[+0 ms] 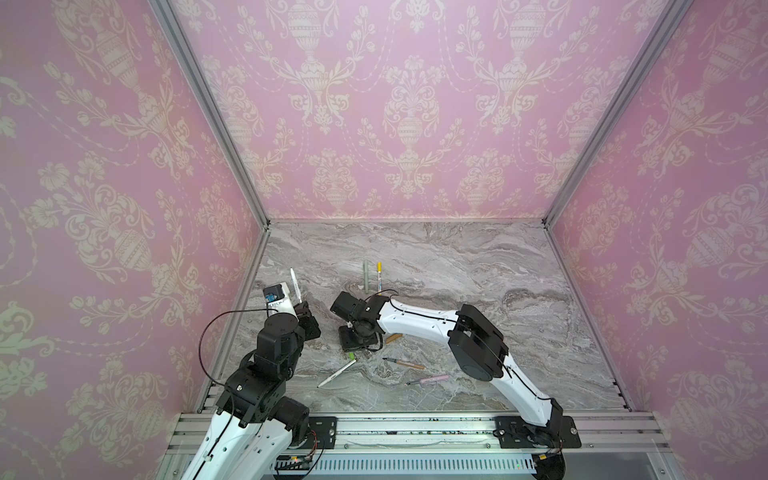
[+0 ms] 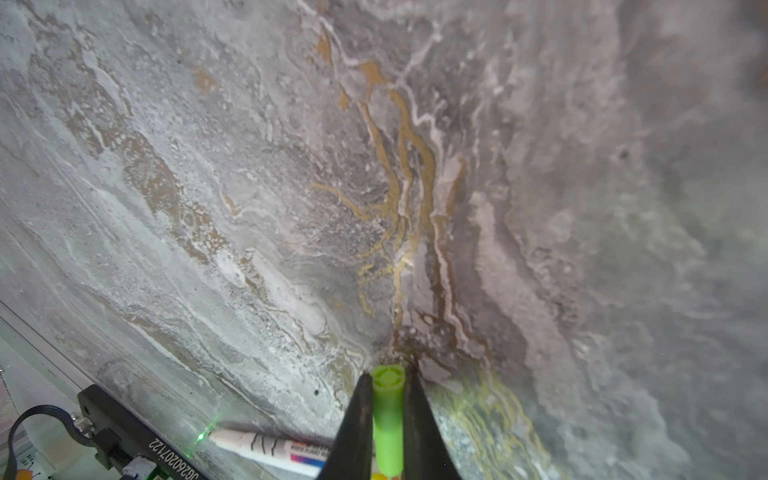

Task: Insert the pens into the pen caps
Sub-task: 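Lift the green cap with right gripper and carry it above the white pen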

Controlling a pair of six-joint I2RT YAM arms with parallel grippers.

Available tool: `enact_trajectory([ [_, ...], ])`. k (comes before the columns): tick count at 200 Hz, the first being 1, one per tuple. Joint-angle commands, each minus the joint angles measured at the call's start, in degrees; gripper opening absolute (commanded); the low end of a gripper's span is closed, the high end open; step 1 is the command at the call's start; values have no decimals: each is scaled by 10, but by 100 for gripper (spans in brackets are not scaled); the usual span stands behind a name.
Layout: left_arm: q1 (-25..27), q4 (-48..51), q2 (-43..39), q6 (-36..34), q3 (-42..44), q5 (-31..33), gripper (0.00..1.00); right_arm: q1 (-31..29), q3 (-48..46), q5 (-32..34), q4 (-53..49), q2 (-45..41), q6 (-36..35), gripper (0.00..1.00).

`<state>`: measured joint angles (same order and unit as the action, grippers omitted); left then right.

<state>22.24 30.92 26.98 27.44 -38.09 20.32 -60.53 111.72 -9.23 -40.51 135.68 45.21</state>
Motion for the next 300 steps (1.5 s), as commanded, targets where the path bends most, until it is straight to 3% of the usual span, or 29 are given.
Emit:
enact_trajectory([
  [1, -4, -2, -4, -12, 6, 19, 0, 2, 1, 53, -45, 49, -23, 15],
  [63, -3, -1, -6, -11, 4, 20, 0, -4, 18, 89, -68, 65, -46, 19],
  [122, -4, -3, -6, -9, 6, 21, 0, -7, 16, 95, -68, 60, -56, 6],
  [195, -3, -9, 9, -14, 6, -7, 0, 41, 1, 93, -11, -43, -46, 3],
  [216, -3, -29, 28, -23, 8, -64, 0, 73, -32, 74, 28, -95, -28, 3],
  [300, -4, -151, 179, -23, 18, -413, 0, 201, -242, 39, 213, -332, 79, 0],
])
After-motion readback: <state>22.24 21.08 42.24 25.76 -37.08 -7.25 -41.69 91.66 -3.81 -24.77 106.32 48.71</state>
